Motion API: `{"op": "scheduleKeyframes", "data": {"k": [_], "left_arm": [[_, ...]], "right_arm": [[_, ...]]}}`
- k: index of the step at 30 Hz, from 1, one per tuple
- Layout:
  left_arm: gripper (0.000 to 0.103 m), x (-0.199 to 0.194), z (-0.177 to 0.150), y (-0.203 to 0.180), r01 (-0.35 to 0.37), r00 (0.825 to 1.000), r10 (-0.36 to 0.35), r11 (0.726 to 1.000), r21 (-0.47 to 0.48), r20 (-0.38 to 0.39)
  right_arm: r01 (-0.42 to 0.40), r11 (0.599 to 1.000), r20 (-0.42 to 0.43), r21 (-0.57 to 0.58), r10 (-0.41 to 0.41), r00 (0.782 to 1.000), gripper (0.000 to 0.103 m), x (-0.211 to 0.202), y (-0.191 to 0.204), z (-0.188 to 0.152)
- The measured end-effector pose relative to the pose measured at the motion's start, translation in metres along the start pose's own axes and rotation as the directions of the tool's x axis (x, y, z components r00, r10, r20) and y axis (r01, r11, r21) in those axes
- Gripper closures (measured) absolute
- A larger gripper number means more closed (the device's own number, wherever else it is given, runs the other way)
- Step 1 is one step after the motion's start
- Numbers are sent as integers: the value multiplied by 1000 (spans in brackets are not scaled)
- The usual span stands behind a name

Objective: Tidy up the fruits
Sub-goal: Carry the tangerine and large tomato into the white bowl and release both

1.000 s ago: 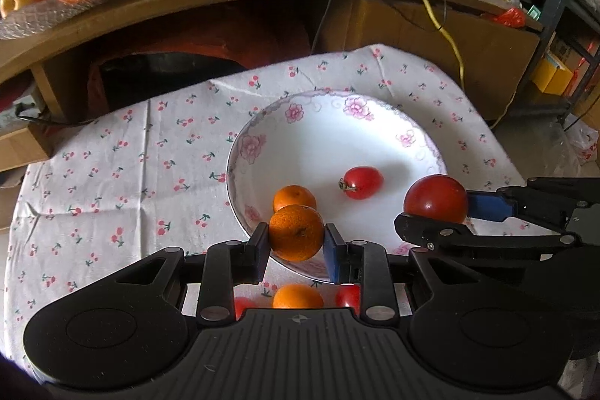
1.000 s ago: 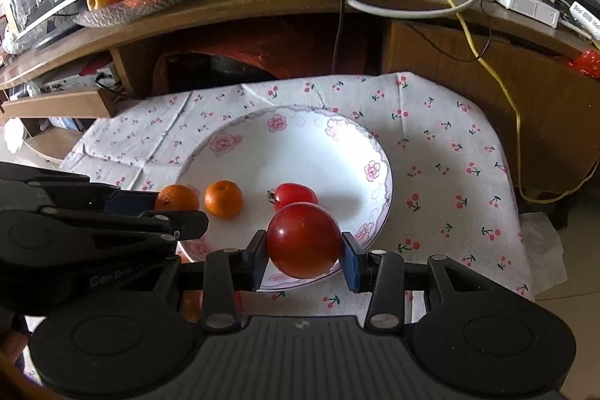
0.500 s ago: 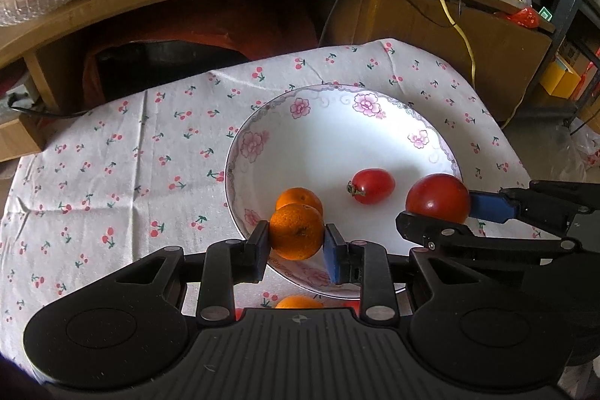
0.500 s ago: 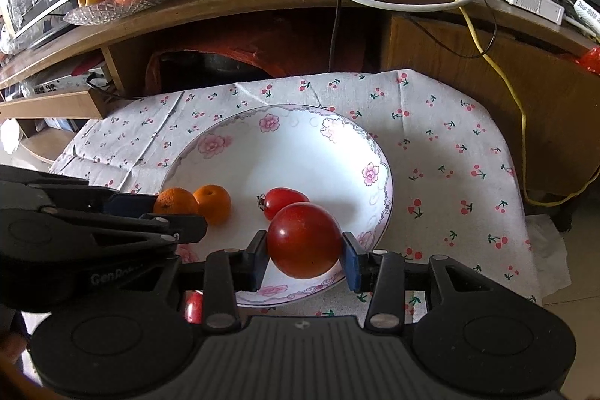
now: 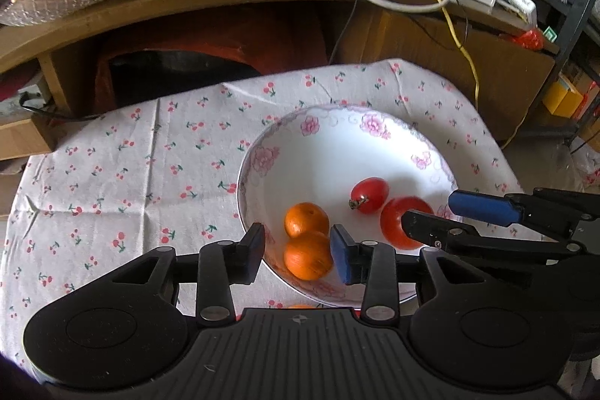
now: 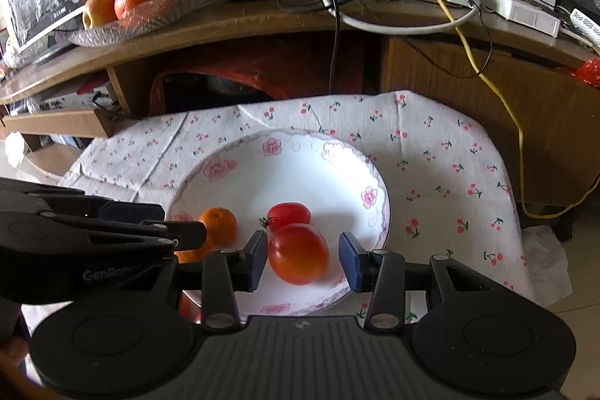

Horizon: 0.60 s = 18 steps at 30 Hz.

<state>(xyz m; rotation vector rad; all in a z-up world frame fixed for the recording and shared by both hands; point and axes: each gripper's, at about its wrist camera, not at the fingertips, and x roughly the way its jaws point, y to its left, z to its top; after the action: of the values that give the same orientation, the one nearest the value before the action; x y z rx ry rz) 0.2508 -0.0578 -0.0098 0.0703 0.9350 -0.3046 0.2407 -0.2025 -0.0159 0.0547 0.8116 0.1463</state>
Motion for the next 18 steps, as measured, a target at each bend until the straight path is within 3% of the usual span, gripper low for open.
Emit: {"op": "scheduleKeyframes", "data": {"k": [5, 18], "left_arm": [[51, -6, 1, 1, 8, 1000, -8, 1000, -11, 17], [50, -14, -4, 0, 7, 1000, -7, 1000, -2, 22]], "right_arm": [[1, 1000, 18, 8, -1, 1000, 60, -6, 0, 2], [16, 1000, 19, 6, -16, 1000, 60, -16, 6, -2]]}}
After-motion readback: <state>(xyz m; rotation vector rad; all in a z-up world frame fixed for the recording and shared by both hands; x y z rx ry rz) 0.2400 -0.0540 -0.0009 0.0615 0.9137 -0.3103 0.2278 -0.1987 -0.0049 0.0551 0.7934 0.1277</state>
